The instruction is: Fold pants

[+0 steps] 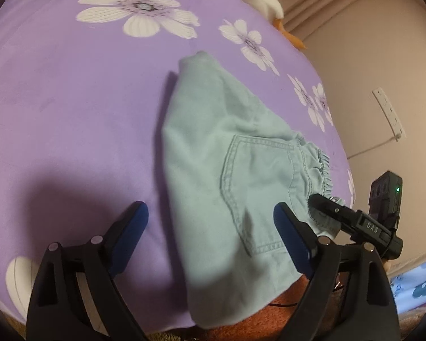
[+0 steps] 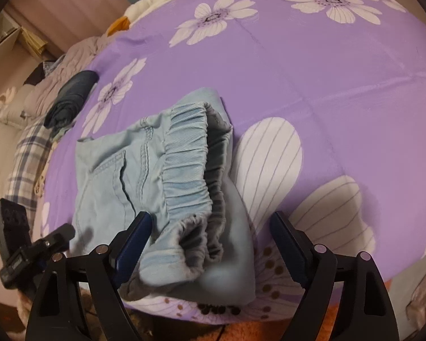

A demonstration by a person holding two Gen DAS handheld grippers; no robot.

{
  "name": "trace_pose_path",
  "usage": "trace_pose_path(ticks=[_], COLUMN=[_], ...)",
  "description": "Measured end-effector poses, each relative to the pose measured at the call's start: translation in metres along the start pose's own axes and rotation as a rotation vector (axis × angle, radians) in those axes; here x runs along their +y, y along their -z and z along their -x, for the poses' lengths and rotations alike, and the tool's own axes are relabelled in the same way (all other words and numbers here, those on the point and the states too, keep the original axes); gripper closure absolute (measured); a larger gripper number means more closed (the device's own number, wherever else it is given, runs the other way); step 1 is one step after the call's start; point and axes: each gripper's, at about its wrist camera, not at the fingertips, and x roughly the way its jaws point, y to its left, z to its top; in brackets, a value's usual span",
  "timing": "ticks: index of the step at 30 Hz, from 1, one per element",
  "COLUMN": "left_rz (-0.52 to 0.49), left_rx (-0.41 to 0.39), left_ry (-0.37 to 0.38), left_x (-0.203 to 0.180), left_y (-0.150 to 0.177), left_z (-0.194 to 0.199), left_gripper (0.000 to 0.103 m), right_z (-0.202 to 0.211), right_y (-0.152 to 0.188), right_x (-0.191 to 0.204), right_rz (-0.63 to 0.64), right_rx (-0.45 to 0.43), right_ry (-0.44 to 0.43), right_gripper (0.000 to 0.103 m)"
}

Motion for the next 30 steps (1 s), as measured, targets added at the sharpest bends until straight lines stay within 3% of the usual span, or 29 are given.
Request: trace_pose_path(ticks=[4,6,9,15,19,30], left_rz=[0.007,0.031,0.042,0.044,0.082,0.006], left_rx=[0.018,0.025,0.021,-0.004,0.001,-0.059], left_ry=[0.036,0.060,0.044,-0.003,0.030,-0.050], left_x=[0.000,0.002,0.000,-0.006,-0.005,-0.024], left_y=[-0.010,-0.014,-0.017,-0.010,-0.004,-0.002], left_z=[-0.009,-0.016,-0.021,-0.016,-0.003,0.039], left_gripper=[0.021,0.040,0.054,0.069,0.071,0.071], right_z=[-0.006,-0.012,-0.020,-0.019,-0.012,0.009], right_y=[-0.005,-0.007,-0.012,-0.008,-0.004,0.004], right_x=[0.006,0.013,0.025,0.034,0.038,0.068], right_rz=[0.012,0.036,0.060,0.055,0.060,0.093], right_rx=[-0.009,-0.018,-0.028,-0.050,-0.051,-0.072], right_ry=[-0.040,-0.042,-0.041,-0.003,-0.010,-0.066], right_gripper=[0.018,0.019,0.027,0.043,0.051,0.053])
